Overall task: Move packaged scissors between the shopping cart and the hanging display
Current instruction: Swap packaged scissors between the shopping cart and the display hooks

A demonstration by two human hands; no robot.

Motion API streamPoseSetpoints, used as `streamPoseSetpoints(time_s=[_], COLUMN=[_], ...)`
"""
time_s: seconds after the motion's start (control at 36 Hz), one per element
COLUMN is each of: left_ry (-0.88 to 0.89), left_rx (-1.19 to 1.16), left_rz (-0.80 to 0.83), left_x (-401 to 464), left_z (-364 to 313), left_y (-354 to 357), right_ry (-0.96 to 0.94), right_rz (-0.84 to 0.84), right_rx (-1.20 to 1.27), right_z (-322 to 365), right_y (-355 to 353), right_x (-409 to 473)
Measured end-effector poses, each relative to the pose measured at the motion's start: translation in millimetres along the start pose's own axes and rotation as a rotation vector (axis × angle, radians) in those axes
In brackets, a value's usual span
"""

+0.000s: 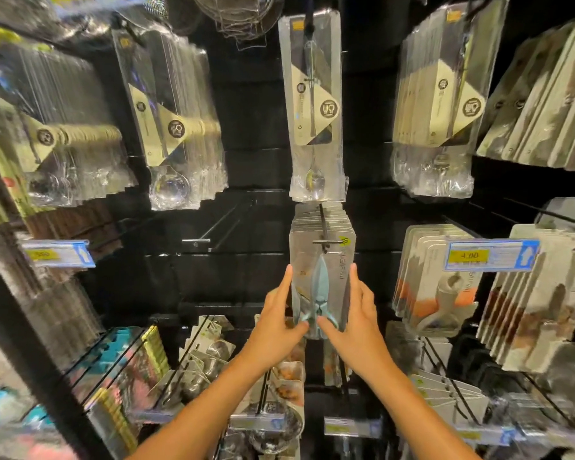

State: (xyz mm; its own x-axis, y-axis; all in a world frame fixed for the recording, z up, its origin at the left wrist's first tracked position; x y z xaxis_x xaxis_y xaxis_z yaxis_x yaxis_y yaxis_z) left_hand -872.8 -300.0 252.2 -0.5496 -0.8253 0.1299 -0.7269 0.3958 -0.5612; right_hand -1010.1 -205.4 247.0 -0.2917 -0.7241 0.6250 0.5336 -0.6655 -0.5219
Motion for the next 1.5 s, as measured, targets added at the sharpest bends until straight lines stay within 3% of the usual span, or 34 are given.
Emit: streamPoseSetpoints(time_s=[0.33, 0.44, 0.61, 0.78, 1.14, 1.36, 1.5], left_ry=[0.055, 0.091, 0.055, -0.130, -0.614, -0.948, -1.016], left_rx=[0.361, 0.464, 0.507, 0.496, 0.420, 0.350, 0.373], left_rz=[-0.034, -0.071, -0.114, -0.208, -0.451, -0.588, -0.667], left_x=[-49, -82, -157, -258, -522, -670, -726], left_z=[47, 65, 124, 213, 360, 424, 452], left_y=[-30, -51, -91, -149, -267, -314, -327], right_ry=[0.000, -0.047, -0.225, -0.298, -0.519, -0.546, -0.583], right_rz=[-0.009, 0.169, 0.565, 0.915, 1.288, 1.457, 1.549], right_rx=[-0.131, -0.091, -0.051, 0.060, 0.232, 0.268, 0.264], right_z=[-1, 19, 77, 139, 297, 362, 394], right_y=[-21, -1, 77, 180, 376, 468, 509], right_x=[-43, -59, -95, -143, -268, -329, -350])
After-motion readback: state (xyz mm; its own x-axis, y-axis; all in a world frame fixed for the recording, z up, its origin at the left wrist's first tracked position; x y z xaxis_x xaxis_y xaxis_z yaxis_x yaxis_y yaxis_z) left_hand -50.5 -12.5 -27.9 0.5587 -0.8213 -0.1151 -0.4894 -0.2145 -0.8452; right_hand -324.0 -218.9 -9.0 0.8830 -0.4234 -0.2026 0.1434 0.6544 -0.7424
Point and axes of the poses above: each hand's wrist, its own x-axis towards the middle knuckle, its own y-axis out of the palm, z = x × y, the point moved 8 cm from there along x, towards the middle knuckle, and after that the axes turned 14 degrees about -y, right-handed, at the moved point
